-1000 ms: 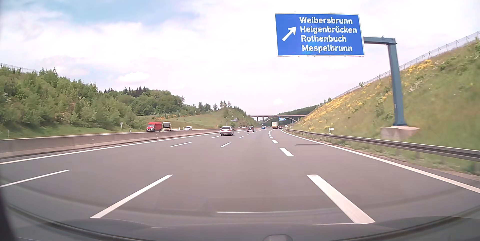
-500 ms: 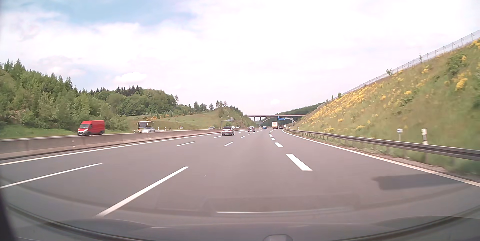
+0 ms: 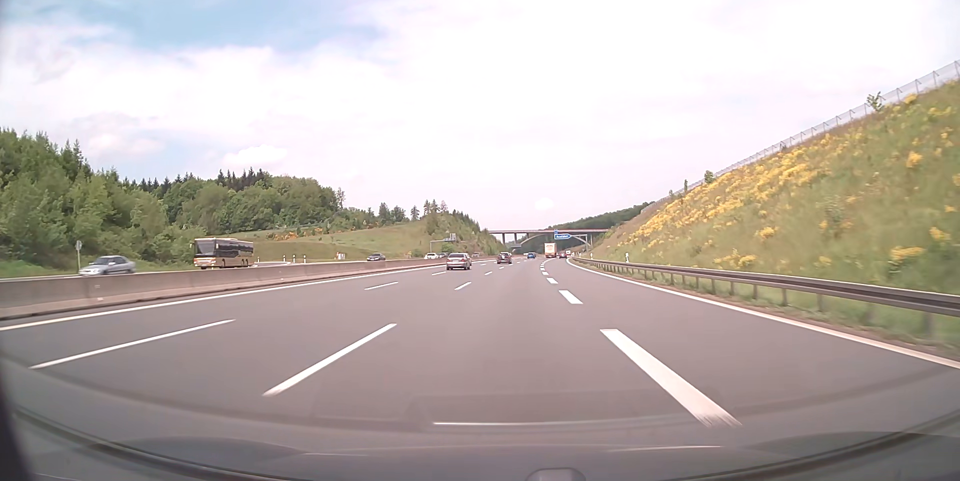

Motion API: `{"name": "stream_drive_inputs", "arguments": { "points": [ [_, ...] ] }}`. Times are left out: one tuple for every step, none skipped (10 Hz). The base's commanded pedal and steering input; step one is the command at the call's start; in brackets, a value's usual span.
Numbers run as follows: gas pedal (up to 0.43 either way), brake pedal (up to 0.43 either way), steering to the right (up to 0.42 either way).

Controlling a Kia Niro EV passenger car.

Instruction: Follow the waypoints while adhering to traffic rules and regulations

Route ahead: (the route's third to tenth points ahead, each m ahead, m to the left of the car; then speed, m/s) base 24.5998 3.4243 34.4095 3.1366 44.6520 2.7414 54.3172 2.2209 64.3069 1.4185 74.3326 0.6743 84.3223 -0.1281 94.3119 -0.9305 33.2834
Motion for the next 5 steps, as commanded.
{"name": "stream_drive_inputs", "arguments": {
  "points": [
    [0.15,0.0,0.003],
    [0.15,0.0,0.002],
    [0.15,0.0,0.002],
    [0.157,0.0,0.004],
    [0.157,0.0,0.005]
  ]
}}
